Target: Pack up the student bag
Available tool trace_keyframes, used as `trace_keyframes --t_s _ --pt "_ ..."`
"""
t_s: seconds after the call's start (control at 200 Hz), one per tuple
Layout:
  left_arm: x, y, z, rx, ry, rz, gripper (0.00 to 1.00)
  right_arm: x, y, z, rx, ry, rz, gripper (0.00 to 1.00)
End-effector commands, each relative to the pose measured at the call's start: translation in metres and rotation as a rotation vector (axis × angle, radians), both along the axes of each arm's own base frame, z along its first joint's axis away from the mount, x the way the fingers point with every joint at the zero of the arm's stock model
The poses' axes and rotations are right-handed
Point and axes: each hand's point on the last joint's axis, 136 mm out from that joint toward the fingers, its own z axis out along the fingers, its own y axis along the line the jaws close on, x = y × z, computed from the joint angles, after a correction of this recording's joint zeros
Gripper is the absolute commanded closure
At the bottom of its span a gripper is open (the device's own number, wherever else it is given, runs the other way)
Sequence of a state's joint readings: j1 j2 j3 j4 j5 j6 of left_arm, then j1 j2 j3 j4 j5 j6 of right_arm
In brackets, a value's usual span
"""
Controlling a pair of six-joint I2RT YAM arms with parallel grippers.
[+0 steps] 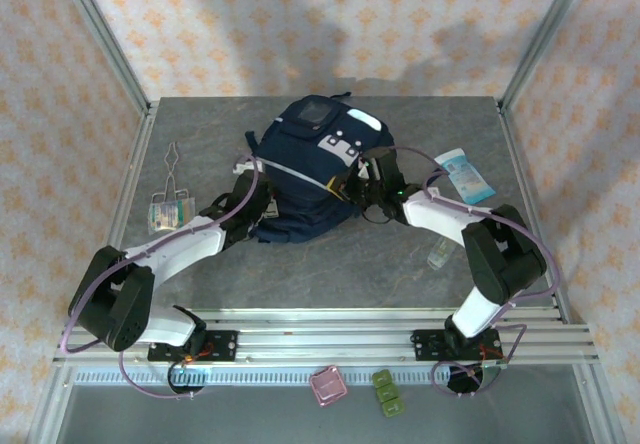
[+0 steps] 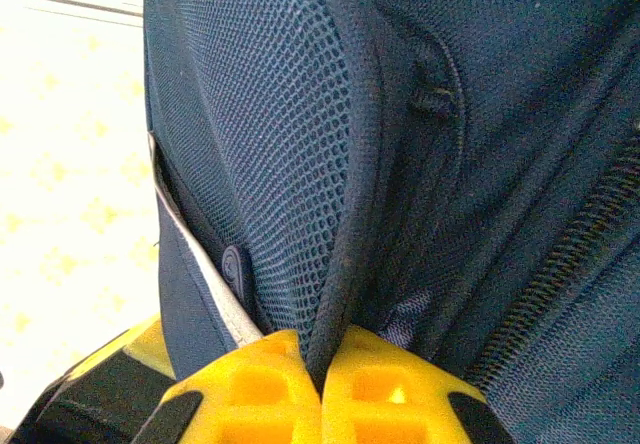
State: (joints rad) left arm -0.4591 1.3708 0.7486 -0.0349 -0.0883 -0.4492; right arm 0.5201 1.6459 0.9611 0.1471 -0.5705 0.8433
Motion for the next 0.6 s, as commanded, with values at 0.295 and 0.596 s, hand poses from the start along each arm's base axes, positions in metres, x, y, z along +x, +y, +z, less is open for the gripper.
trace_keyframes --t_s 0.295,0.596 --pt "-0.035 -0.085 0.019 -0.077 -0.02 -0.216 1.0 0.089 -0.054 0.057 -0.12 -0.193 -0.115 1.0" --pt "-0.016 -0.136 0.032 -0.115 -0.072 -0.268 1.0 0.08 -0.057 0.063 -0.074 -0.162 -0.119 0.63"
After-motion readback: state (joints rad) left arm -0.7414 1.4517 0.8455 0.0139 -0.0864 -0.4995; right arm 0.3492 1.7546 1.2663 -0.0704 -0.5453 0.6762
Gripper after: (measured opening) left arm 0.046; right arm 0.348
